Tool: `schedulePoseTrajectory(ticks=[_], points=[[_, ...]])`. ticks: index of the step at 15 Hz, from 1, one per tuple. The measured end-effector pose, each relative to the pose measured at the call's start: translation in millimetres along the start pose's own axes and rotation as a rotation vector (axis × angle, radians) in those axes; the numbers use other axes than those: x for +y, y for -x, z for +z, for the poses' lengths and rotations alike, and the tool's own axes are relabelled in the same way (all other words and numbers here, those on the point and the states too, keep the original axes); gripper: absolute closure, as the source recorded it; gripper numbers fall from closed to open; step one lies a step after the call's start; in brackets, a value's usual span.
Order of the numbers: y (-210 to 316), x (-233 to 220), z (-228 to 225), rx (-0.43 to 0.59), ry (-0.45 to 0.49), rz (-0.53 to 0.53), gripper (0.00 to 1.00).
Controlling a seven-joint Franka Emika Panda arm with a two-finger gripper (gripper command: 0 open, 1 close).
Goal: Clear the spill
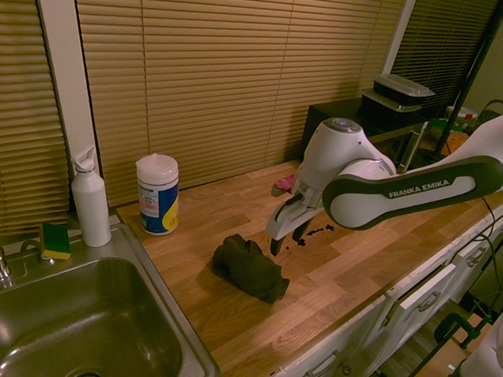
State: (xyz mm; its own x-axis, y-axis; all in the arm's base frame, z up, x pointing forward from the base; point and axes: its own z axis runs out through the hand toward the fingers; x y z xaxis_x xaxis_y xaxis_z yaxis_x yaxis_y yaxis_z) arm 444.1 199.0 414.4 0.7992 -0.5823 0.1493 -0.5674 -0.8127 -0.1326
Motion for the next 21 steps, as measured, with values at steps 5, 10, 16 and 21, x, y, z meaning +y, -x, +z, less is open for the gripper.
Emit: schedulePoseTrajectory(ticks=[5, 10, 16, 21], points=[[19, -45, 6, 0.020, -0.005, -0.064, 0.00], [30, -82, 30, 0.085, 0.029, -0.042, 0.00], [23, -108, 80, 0.155, 0.077, 0.046, 1.00], [11, -110, 97, 0.175, 0.095, 0.106, 1.00]])
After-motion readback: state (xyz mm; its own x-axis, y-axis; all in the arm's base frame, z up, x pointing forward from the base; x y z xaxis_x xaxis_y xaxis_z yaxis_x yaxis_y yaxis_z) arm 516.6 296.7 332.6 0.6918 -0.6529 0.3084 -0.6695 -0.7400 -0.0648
